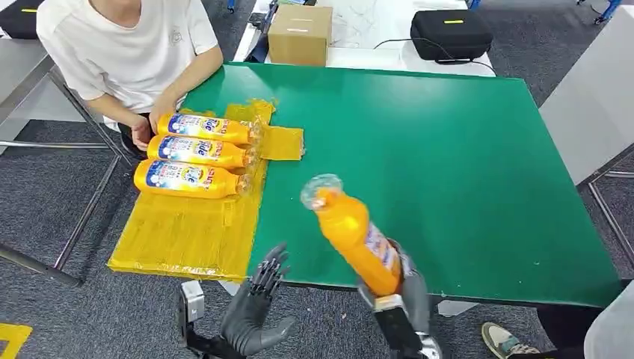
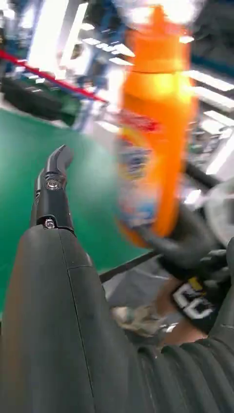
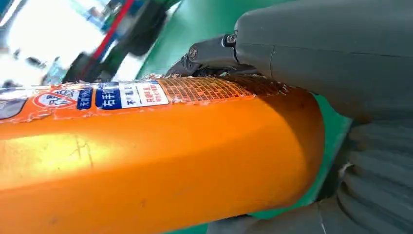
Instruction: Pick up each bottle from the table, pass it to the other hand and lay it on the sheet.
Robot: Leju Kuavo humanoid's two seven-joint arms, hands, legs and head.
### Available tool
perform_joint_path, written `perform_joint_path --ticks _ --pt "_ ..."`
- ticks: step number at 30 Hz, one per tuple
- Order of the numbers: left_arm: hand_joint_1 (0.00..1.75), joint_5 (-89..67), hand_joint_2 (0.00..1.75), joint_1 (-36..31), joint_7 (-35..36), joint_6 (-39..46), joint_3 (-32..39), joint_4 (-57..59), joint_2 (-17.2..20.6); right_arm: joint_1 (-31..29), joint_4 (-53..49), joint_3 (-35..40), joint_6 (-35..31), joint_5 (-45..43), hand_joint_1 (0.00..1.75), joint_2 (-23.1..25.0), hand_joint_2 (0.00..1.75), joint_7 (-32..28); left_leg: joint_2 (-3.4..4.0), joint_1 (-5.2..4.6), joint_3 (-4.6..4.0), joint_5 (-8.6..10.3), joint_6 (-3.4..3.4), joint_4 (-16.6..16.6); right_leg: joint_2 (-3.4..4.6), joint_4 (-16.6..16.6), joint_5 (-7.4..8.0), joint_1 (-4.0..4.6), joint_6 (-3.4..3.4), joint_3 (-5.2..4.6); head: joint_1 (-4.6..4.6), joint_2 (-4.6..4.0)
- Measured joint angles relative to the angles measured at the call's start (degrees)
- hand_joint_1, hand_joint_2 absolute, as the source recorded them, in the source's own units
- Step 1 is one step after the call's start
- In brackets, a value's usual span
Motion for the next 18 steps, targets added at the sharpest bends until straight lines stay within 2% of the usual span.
perform_joint_path --ticks 5,12,18 --pt "0.00 0.68 1.75 -1.46 0.37 -1.51 0.00 0.85 -0.37 -2.73 2.67 3.73 0.11 0.20 1.75 -0.55 1.75 0.00 0.00 0.00 -0.01 -0.01 0.00 0.00 0.00 0.01 -0.01 0.00 0.01 0.01 0.00 0.00" --pt "0.00 5.57 1.75 -3.52 2.10 -8.24 0.33 2.12 -1.75 -6.71 7.26 8.78 2.47 1.00 1.75 -0.72 1.75 -1.44 0.00 0.00 -0.04 -0.03 0.00 0.00 0.00 0.00 -0.02 0.00 0.01 -0.03 0.02 0.00" --pt "0.00 -2.43 1.75 -4.06 -3.24 -1.91 1.20 1.83 -3.24 -8.33 10.51 12.43 2.62 0.24 1.75 0.09 1.75 -1.84 -0.01 0.00 -0.03 -0.02 0.00 0.01 -0.01 0.01 -0.01 0.01 0.01 -0.02 0.02 0.00"
